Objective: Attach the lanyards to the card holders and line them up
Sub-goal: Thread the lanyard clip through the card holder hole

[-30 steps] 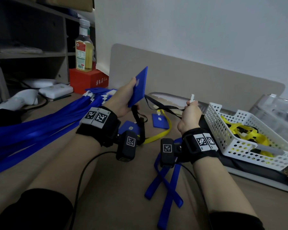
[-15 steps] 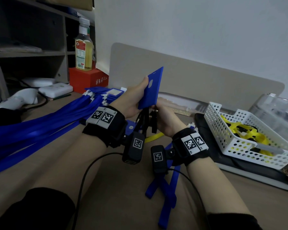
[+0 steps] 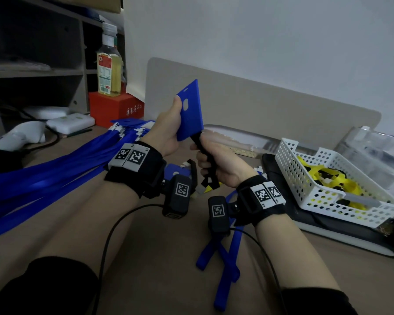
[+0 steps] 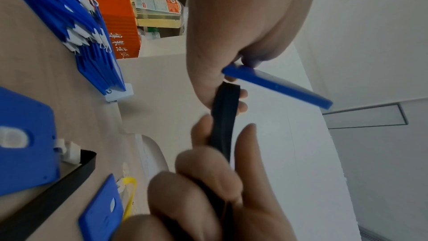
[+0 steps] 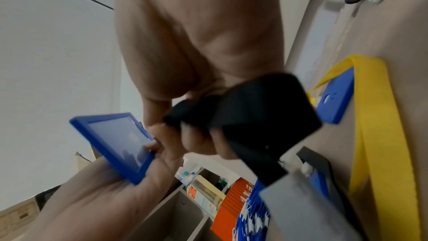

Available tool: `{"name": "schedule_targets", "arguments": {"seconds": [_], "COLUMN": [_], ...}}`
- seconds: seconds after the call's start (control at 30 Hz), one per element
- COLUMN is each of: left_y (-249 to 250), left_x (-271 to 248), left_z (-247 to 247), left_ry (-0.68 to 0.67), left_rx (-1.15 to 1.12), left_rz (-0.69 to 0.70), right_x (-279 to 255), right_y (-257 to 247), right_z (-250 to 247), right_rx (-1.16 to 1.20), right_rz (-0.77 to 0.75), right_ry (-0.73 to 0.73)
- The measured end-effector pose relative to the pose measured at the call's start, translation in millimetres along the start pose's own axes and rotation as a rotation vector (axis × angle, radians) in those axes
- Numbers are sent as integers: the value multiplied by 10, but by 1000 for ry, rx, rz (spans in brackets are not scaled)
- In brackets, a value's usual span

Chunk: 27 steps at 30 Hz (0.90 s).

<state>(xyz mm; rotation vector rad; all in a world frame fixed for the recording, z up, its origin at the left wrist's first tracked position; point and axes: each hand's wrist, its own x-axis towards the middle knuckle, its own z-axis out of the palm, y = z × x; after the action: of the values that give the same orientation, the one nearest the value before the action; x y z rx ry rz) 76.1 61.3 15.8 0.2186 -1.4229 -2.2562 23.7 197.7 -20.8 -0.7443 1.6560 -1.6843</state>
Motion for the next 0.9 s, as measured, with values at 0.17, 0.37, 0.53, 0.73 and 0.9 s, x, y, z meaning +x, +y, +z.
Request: {"name": "schedule_targets", "arguments": {"seconds": [0.17,0.37,0.53,0.73,0.9], "left_y": [11,-61,-201,-337,-463], "left_x": [40,37,38,40,19], "left_z": [-51,18,160,364,565], "left_ry": [26,66,37,-33,-128], "left_rx": [21,156,250,261,272], "left_rz": [-1,-50,-117,-182,-207], "right_x": [-11,-71,-113,-247,-569], "right_y": [7,-71,-227,-574,-838], "right_z": [-132,-318,-482,-909,-1478], "right_rx": [70,164,207,3,-385], "right_rz": [-76,-142,-172,-244,-349], "right_ry": [47,223,374,631,978]}}
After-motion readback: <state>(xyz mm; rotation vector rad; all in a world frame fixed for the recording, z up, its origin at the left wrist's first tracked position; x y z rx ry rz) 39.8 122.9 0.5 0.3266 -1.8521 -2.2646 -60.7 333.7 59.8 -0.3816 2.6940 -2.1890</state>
